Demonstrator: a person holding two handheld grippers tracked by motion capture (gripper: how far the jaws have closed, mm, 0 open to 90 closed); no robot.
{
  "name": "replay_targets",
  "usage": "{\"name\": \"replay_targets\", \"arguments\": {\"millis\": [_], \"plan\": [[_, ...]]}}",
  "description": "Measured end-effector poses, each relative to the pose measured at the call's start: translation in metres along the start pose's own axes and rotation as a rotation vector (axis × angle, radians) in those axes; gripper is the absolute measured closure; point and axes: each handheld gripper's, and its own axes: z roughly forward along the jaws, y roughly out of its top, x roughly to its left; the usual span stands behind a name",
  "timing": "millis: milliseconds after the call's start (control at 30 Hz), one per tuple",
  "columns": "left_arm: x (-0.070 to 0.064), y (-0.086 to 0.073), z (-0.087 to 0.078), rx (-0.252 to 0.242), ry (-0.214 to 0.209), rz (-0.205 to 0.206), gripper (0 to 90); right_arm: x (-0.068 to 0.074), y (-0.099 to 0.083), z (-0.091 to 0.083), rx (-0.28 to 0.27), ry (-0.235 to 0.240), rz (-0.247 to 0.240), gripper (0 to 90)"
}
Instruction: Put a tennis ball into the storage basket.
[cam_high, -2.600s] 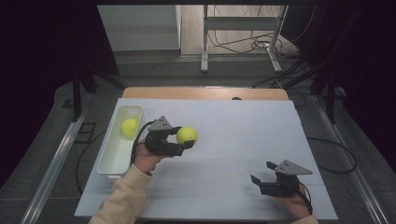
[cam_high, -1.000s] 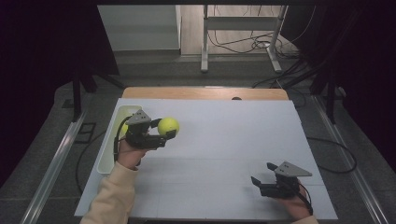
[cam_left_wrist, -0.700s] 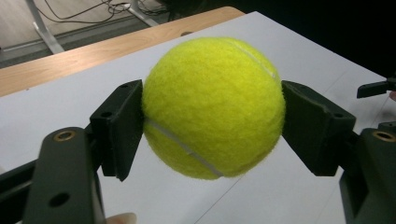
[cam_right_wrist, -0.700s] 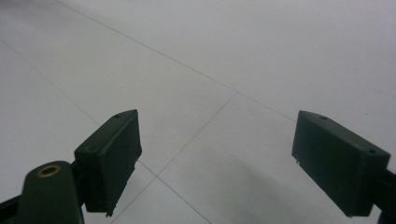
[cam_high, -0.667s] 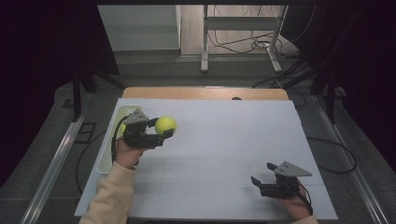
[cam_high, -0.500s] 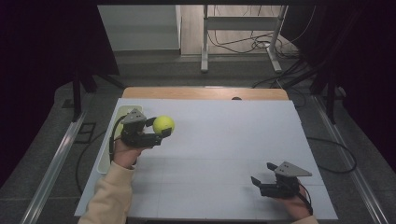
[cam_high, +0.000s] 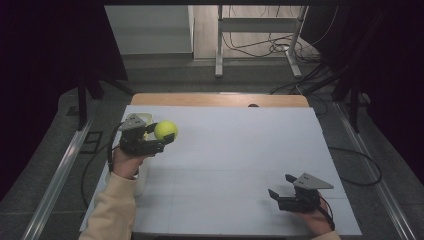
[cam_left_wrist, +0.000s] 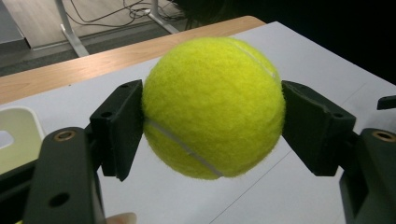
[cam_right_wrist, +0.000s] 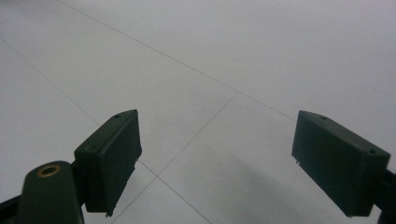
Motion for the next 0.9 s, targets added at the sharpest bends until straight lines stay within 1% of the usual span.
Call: {"name": "replay_targets", "arguments": {"millis": [300,467,633,900], "plan": [[0.005,-0.004,-0.003,0.011,0.026,-0.009,26.4,0.0,0.0,0.0,0.004,-0.001,0.0,16.3],[0.009,-0.006,-0.011,0.001,0.042,-0.026,26.3,0.0,0.0,0.0,0.002,-0.001,-0.004,16.3],[0.012,-0.007,-0.017,-0.003,0.055,-0.026,26.3,0.0,0.0,0.001,0.003,-0.001,-0.004,16.3],[0.018,-0.01,-0.028,-0.015,0.075,-0.045,26.4,0.0,0.0,0.001,0.004,-0.002,-0.004,16.2]]}}
